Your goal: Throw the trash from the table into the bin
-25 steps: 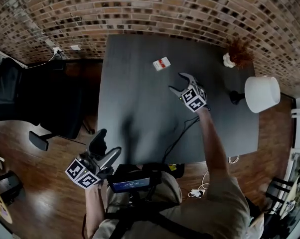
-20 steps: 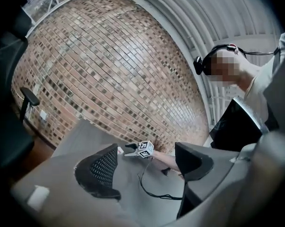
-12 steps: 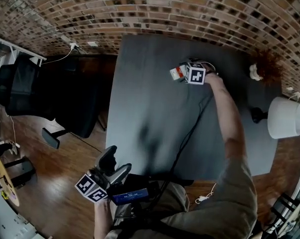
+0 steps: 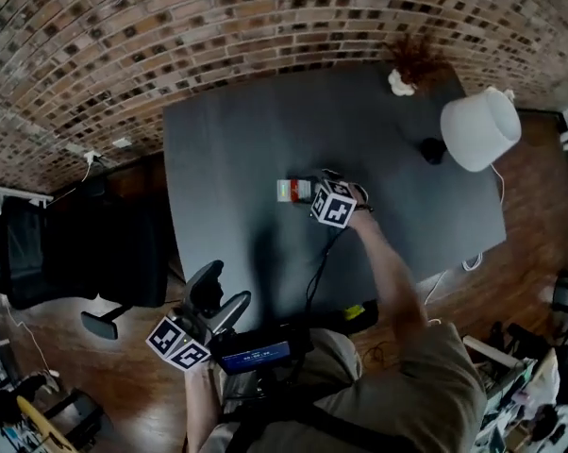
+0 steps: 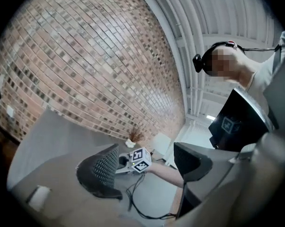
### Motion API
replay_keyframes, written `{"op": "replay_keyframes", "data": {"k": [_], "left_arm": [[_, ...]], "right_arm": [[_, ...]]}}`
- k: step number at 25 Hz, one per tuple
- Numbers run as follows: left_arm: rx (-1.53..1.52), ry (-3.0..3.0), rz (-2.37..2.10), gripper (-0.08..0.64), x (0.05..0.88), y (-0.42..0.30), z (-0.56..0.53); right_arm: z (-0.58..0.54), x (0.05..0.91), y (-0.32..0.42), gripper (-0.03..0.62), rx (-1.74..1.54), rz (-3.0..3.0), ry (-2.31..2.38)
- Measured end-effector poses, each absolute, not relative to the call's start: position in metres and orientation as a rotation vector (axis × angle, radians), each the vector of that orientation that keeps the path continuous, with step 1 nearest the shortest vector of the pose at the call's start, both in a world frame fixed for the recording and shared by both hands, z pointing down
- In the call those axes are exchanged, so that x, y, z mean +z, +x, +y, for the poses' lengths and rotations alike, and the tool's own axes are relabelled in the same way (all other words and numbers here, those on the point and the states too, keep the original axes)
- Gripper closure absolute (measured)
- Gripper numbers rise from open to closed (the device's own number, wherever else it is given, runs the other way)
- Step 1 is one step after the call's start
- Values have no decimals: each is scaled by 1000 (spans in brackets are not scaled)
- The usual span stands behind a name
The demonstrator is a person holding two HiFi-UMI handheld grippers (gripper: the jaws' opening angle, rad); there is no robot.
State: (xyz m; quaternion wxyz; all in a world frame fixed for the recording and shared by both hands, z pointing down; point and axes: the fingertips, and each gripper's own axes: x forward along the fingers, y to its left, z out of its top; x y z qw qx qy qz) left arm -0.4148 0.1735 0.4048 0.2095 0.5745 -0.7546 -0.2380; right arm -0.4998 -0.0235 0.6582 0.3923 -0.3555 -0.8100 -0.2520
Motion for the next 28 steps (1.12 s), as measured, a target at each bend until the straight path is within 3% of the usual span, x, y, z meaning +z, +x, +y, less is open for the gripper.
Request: {"op": "replay_keyframes", "data": {"k": [3, 9, 14, 22, 28], "left_arm": [[-670, 1839, -1872, 193, 400, -394, 147], [-612, 2171, -1472, 192, 401, -302, 109], [-519, 2316, -1181, 192, 387, -216, 94], [-357, 2397, -980, 192, 385, -109, 73], [-444, 2369, -1071, 192, 365, -46, 39]], "right_arm": [[-20, 599, -393, 314, -272, -2350, -603], [-49, 519, -149, 314, -166, -2464, 99], [-34, 511, 32, 314, 9, -2402, 611], [3, 555, 125, 316, 191, -2279, 794], [-2, 592, 168, 318, 233, -2249, 683]]}}
